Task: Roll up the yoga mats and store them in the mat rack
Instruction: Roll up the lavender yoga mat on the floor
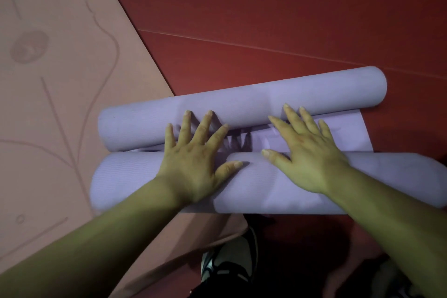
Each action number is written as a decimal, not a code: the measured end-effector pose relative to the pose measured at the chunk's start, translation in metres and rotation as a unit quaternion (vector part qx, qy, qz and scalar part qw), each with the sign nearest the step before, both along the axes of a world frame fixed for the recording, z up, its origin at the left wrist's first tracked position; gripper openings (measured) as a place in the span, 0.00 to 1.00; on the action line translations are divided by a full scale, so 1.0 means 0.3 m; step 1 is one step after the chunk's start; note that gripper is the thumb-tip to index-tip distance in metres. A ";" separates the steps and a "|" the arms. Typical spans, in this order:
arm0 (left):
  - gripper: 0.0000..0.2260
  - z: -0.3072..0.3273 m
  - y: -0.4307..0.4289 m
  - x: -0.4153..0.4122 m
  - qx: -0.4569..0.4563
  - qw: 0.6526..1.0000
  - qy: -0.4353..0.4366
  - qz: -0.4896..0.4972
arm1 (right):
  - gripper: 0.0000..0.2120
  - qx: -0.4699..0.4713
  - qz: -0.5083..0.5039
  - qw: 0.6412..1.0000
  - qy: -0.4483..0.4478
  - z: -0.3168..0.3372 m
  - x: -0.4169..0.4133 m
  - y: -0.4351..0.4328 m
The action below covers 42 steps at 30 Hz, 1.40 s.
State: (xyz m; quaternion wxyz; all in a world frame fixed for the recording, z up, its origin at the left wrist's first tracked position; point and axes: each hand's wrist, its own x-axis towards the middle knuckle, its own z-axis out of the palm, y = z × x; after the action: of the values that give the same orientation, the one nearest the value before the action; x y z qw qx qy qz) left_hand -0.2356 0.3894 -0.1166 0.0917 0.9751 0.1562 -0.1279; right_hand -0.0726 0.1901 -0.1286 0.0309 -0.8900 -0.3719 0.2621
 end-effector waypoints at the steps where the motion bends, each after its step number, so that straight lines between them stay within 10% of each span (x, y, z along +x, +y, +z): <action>1: 0.40 -0.001 -0.016 -0.012 0.006 1.000 0.000 0.002 | 0.45 0.000 -0.004 1.000 0.002 -0.003 0.016 0.011; 42: 0.39 -0.009 0.033 0.052 0.018 0.997 0.017 0.078 | 0.38 -0.020 -0.030 0.999 -0.031 0.034 0.028 0.075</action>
State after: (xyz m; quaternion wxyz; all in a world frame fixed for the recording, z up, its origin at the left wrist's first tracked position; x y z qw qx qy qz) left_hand -0.2201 0.3991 -0.1193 0.0812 0.9590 0.2359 -0.1344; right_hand -0.0643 0.2128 -0.1184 0.0097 -0.9089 -0.3407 0.2405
